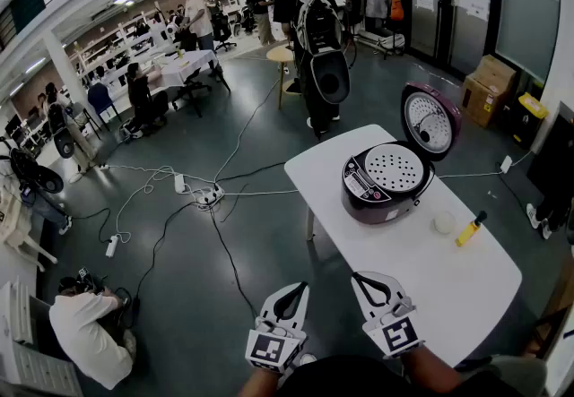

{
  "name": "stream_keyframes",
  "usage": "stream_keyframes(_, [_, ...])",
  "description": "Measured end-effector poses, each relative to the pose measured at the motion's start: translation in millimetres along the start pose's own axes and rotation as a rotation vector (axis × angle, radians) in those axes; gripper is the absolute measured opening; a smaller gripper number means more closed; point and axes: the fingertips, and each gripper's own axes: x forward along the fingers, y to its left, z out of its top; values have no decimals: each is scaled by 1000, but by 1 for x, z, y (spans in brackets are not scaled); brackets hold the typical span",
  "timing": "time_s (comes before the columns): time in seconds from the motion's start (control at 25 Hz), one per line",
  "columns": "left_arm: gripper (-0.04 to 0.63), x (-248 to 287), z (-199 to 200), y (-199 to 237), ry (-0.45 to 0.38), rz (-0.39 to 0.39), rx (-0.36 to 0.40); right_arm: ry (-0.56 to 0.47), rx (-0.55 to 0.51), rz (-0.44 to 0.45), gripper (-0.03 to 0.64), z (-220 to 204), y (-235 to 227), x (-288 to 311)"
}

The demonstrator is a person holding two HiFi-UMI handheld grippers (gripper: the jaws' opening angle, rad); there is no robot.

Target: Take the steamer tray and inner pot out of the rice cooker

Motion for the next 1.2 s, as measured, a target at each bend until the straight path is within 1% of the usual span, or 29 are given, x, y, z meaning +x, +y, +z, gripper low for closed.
stream_keyframes(0.12, [-2, -1, 4, 6, -3, 27, -9, 8, 1, 9, -3, -3, 3, 4])
stream_keyframes(0.2, [-2, -3, 6, 6, -18, 20, 4, 2, 11, 9, -3, -2, 4, 6])
stream_keyframes(0.4, [-2, -6, 6, 17, -21, 27, 5, -2, 20, 13, -3, -1, 6, 12])
stream_keyframes(0.56, [-2, -6, 6, 27, -8, 33, 7, -46, 24, -11, -2, 5, 3, 19])
stream_keyframes(0.6, [10, -6, 7, 32, -6, 45, 7, -58, 23, -21, -2, 7, 2, 21])
stream_keyframes(0.64, [47, -7, 9, 38, -4, 64, 8, -67, 25, -27, 6, 9, 2, 24])
stream_keyframes(0.68, [87, -7, 11, 44, -1, 85, 7, -71, 32, -31, 48, 10, 3, 26])
stream_keyframes(0.76, [191, -9, 13, 56, 4, 116, 4, -80, 50, -41, 211, 12, 3, 32])
stream_keyframes(0.8, [242, -10, 12, 61, 3, 126, 2, -91, 59, -54, 273, 13, 3, 35])
stream_keyframes(0.88, [367, -12, 10, 70, -16, 142, -2, -124, 72, -89, 375, 16, 0, 40])
stream_keyframes(1.0, [535, -15, 8, 85, -41, 156, 7, -164, 94, -150, 552, 22, -3, 48])
stream_keyframes(1.04, [585, -17, 7, 90, -40, 161, 8, -171, 97, -171, 591, 23, -5, 50])
stream_keyframes(1.12, [594, -20, 8, 99, -41, 162, 10, -169, 94, -204, 592, 24, -6, 55])
stream_keyframes(1.2, [594, -24, 7, 107, -35, 155, 16, -156, 90, -217, 594, 23, -5, 60])
